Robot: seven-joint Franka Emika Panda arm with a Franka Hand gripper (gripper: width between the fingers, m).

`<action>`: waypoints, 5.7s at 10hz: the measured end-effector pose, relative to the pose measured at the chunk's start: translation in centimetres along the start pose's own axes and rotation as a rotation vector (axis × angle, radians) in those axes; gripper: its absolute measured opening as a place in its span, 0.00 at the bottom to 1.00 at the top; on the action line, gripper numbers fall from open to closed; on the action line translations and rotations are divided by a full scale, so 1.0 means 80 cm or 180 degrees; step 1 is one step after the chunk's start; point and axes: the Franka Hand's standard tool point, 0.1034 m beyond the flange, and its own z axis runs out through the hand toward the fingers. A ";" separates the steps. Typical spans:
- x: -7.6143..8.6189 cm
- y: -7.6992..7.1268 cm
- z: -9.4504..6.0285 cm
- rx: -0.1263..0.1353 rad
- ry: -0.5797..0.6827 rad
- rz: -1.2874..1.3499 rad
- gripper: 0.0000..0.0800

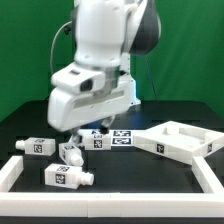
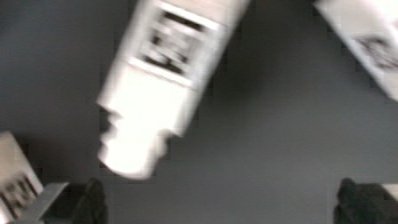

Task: Assemble one leg

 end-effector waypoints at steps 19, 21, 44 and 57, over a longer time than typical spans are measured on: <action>0.092 -0.123 0.059 -0.0063 0.0288 -0.0010 0.47; 0.092 -0.123 0.059 -0.0062 0.0286 -0.0011 0.29; 0.012 -0.020 -0.013 0.0788 -0.0576 0.2117 0.06; 0.027 0.035 0.042 0.0629 -0.0639 0.2467 0.06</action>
Offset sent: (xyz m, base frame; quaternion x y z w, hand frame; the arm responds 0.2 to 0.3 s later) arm 0.0000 0.0000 0.0000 0.0000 0.0000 0.0000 1.0000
